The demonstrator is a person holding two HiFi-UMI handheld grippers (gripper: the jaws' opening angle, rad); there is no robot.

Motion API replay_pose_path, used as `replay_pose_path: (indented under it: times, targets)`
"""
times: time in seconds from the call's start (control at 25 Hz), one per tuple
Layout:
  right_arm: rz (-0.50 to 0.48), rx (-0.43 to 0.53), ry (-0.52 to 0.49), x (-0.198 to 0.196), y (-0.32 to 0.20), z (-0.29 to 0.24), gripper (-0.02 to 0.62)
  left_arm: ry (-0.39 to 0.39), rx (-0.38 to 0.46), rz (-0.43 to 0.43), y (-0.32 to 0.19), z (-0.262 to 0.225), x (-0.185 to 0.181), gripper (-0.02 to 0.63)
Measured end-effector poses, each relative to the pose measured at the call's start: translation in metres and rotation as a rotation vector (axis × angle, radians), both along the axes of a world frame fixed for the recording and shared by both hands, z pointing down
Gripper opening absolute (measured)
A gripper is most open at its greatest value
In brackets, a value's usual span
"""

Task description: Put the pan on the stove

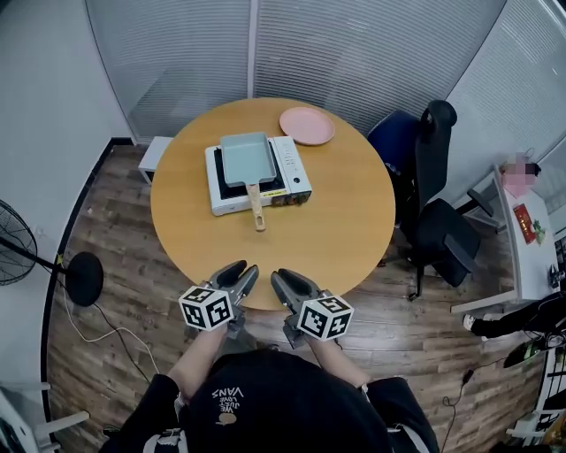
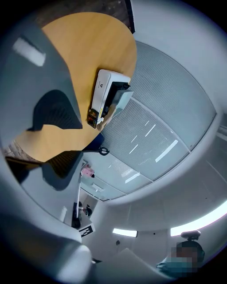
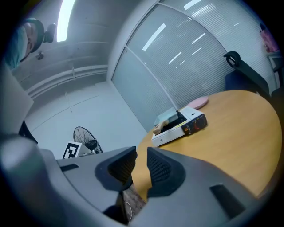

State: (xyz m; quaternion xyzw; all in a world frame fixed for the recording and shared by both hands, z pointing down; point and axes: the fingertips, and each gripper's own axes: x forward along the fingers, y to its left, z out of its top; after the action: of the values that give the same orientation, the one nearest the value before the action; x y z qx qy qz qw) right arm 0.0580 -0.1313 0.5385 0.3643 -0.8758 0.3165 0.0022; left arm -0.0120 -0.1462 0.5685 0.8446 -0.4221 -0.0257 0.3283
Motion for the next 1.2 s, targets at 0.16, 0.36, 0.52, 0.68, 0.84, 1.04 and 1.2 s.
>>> replay_pose_path:
  times: [0.16,0.36,0.52,0.68,0.84,1.04,1.2]
  targets:
    - [-0.023,0.006,-0.009,-0.002,0.012,0.004,0.062,-0.032,0.028,0.010,0.020,-0.002,0.001,0.116]
    - [-0.034,0.015,-0.011,-0.004,0.023,0.004,0.047,-0.063,0.063,0.042,0.043,-0.009,0.006,0.031]
    - [-0.051,0.012,0.006,-0.005,0.033,0.009,0.036,-0.105,0.068,0.032,0.055,-0.007,0.006,0.011]
    - [-0.058,-0.009,0.042,-0.004,0.044,0.019,0.027,-0.100,0.045,0.033,0.069,-0.001,0.009,0.011]
    - [-0.071,-0.030,0.088,-0.003,0.053,0.030,0.015,-0.100,0.022,0.040,0.078,0.006,0.013,0.011]
    - [-0.064,-0.036,0.111,0.004,0.057,0.033,0.014,-0.100,0.002,0.038,0.084,0.011,0.018,0.011]
    - [-0.058,-0.032,0.111,0.010,0.056,0.032,0.014,-0.105,0.004,0.021,0.083,0.012,0.020,0.011]
